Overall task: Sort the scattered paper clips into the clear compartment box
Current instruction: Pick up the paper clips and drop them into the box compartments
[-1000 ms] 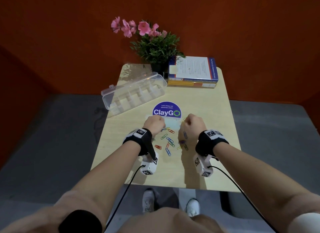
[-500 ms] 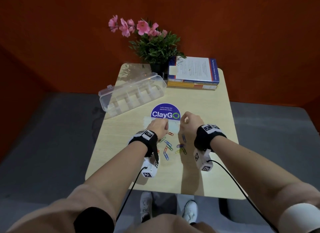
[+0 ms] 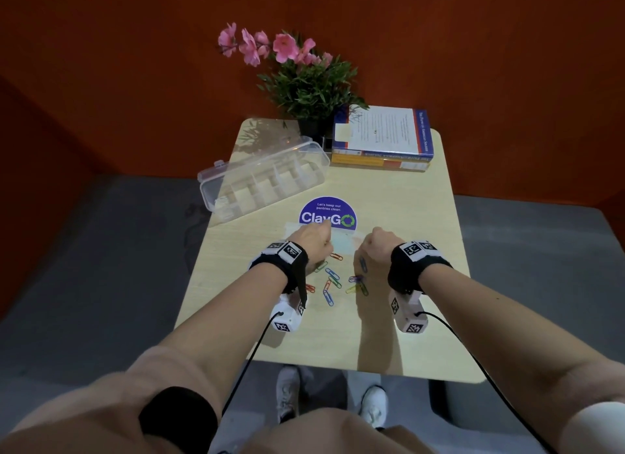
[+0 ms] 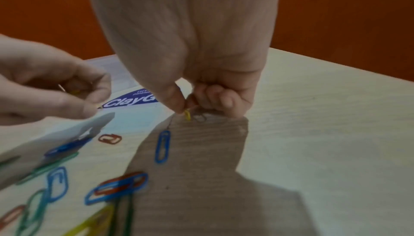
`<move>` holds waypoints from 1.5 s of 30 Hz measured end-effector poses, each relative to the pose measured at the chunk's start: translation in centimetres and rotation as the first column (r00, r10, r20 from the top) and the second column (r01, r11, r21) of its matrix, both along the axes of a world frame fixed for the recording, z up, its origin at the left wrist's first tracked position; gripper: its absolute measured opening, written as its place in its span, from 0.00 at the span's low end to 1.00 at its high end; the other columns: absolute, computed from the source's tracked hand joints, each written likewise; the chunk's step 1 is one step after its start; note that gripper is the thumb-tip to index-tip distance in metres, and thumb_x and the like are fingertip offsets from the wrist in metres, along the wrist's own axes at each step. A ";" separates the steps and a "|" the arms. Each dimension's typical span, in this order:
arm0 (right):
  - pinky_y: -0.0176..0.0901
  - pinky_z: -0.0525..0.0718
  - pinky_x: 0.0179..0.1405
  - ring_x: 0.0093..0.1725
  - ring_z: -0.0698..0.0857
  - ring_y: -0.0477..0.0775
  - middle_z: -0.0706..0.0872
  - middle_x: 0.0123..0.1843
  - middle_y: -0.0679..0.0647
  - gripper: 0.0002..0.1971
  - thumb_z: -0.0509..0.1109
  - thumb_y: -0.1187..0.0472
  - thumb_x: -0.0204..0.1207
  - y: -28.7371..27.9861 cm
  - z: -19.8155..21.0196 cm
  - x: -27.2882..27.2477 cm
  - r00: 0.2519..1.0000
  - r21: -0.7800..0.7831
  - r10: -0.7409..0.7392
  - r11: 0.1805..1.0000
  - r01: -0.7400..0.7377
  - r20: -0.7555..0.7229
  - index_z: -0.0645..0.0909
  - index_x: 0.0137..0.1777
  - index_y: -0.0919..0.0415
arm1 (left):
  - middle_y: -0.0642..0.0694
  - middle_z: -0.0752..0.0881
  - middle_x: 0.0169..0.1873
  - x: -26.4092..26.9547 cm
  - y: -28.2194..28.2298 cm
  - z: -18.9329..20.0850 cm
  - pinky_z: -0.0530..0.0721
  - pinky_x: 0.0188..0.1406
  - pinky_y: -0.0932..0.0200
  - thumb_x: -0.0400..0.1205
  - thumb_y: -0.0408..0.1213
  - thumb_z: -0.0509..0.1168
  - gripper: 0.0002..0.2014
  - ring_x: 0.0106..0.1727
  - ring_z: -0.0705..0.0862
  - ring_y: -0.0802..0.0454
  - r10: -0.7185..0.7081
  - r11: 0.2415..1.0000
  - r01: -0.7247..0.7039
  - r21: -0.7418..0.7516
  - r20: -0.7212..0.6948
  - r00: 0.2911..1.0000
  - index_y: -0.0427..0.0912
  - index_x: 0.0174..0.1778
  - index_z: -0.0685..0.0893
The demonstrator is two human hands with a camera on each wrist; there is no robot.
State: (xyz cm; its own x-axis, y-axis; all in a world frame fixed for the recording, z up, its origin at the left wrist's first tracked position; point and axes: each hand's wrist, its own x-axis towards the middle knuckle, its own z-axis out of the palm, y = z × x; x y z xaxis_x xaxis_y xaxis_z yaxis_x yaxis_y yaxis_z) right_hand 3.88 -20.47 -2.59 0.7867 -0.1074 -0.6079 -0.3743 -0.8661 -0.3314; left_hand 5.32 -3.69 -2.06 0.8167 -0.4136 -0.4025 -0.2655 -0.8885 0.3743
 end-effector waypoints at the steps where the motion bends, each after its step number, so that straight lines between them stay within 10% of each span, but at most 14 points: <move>1: 0.45 0.72 0.47 0.59 0.81 0.66 0.82 0.59 0.65 0.17 0.57 0.58 0.81 -0.1 -0.1 -0.3 0.999 0.066 -0.050 0.997 0.049 0.008 0.73 0.63 0.69 | 0.34 0.84 0.51 0.0 0.1 0.4 0.79 0.48 0.47 0.81 0.33 0.57 0.05 0.53 0.83 0.35 0.032 0.999 -0.031 -0.029 0.013 0.999 0.37 0.49 0.71; 3: 0.44 0.72 0.40 0.43 0.80 0.61 0.79 0.45 0.62 0.09 0.56 0.60 0.80 -0.4 -0.2 -1.0 0.971 0.320 -0.238 0.919 0.231 -0.018 0.74 0.49 0.66 | 0.36 0.84 0.50 0.1 0.6 1.0 0.76 0.47 0.50 0.82 0.35 0.58 0.08 0.52 0.81 0.38 0.149 0.983 -0.146 -0.113 0.018 0.989 0.35 0.53 0.74; 6: 0.39 0.67 0.21 0.22 0.72 0.53 0.75 0.32 0.59 0.08 0.58 0.67 0.76 -0.7 -0.2 -2.1 0.802 0.652 -0.564 0.536 0.536 -0.197 0.70 0.35 0.63 | 0.44 0.80 0.42 -0.3 1.4 1.0 0.71 0.41 0.55 0.81 0.39 0.60 0.05 0.43 0.77 0.44 0.435 0.843 -0.445 -0.302 -0.105 0.894 0.42 0.44 0.74; 9: 0.33 0.72 0.16 0.21 0.74 0.52 0.79 0.33 0.62 0.03 0.58 0.71 0.75 -0.3 0.9 -3.9 0.667 0.751 -0.618 0.178 0.635 -0.417 0.72 0.40 0.68 | 0.47 0.74 0.32 -1.4 2.2 0.5 0.64 0.27 0.58 0.79 0.38 0.59 0.07 0.28 0.66 0.50 0.592 0.510 -0.734 -0.448 -0.436 0.677 0.45 0.35 0.71; 12: 0.32 0.78 0.18 0.26 0.76 0.55 0.79 0.36 0.65 0.03 0.59 0.75 0.74 0.0 1.1 -5.3 0.607 0.759 -0.622 0.030 0.650 -0.495 0.73 0.45 0.69 | 0.44 0.74 0.30 -2.1 3.0 0.2 0.59 0.23 0.60 0.79 0.31 0.58 0.07 0.24 0.62 0.52 0.554 0.332 -0.836 -0.437 -0.627 0.548 0.42 0.36 0.71; 18: 0.33 0.70 0.18 0.22 0.74 0.51 0.77 0.30 0.60 0.06 0.61 0.69 0.75 -0.3 0.0 -6.5 0.635 0.705 -0.610 0.169 0.689 -0.474 0.75 0.36 0.63 | 0.41 0.76 0.30 -4.6 4.5 1.0 0.73 0.12 0.66 0.82 0.22 0.55 0.11 0.27 0.72 0.50 0.435 0.226 -0.871 -0.436 -0.755 0.490 0.37 0.55 0.77; 22: 0.38 0.69 0.27 0.26 0.74 0.49 0.80 0.31 0.53 0.07 0.69 0.63 0.73 -0.5 -0.6 -7.4 0.932 0.574 -0.361 0.759 0.308 -0.024 0.77 0.34 0.57 | 0.43 0.74 0.28 -5.7 5.8 0.2 0.72 0.18 0.64 0.80 0.22 0.48 0.15 0.24 0.70 0.53 0.482 0.137 -0.918 -0.372 -0.785 0.390 0.33 0.35 0.79; 26: 0.38 0.77 0.46 0.47 0.86 0.53 0.88 0.47 0.51 0.08 0.67 0.59 0.71 0.6 -1.1 -8.9 0.982 0.220 0.035 0.973 -0.077 0.187 0.84 0.49 0.50 | 0.48 0.70 0.22 -5.9 7.1 -0.6 0.57 0.15 0.68 0.79 0.33 0.53 0.13 0.14 0.62 0.57 0.611 0.176 -0.925 -0.338 -0.699 0.371 0.38 0.31 0.77; 36: 0.50 0.73 0.48 0.61 0.82 0.68 0.82 0.63 0.67 0.10 0.57 0.60 0.81 1.9 0.0 -8.0 0.922 -0.117 0.386 0.917 -0.382 0.016 0.71 0.58 0.63 | 0.45 0.72 0.25 -7.7 8.0 -2.3 0.60 0.20 0.65 0.80 0.29 0.53 0.11 0.23 0.65 0.52 0.690 0.281 -0.921 -0.268 -0.611 0.388 0.39 0.34 0.77; 40: 0.43 0.72 0.39 0.40 0.79 0.59 0.82 0.45 0.61 0.06 0.61 0.59 0.78 2.0 -0.2 -7.6 0.996 0.227 0.006 0.974 -0.027 0.091 0.74 0.42 0.61 | 0.43 0.71 0.24 -6.2 7.8 -1.6 0.65 0.19 0.65 0.84 0.25 0.47 0.13 0.22 0.67 0.51 0.646 0.317 -0.910 -0.267 -0.642 0.413 0.35 0.42 0.76; 45: 0.40 0.73 0.25 0.27 0.76 0.57 0.80 0.32 0.64 0.11 0.66 0.75 0.70 1.6 0.4 -7.3 0.847 0.703 -0.496 0.533 0.470 -0.191 0.73 0.30 0.65 | 0.43 0.72 0.27 -0.9 8.4 1.8 0.73 0.26 0.62 0.87 0.25 0.42 0.18 0.26 0.69 0.52 0.637 0.191 -0.912 -0.363 -0.661 0.396 0.37 0.36 0.73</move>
State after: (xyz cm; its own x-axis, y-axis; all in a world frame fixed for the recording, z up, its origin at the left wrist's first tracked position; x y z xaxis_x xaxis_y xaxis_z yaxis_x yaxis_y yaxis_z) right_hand -3.46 -18.91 -2.15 0.7661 -0.0305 -0.6419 -0.6426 -0.0490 -0.7646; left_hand 4.38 4.68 -0.25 0.7432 0.1405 -0.6542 0.6658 -0.0587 0.7438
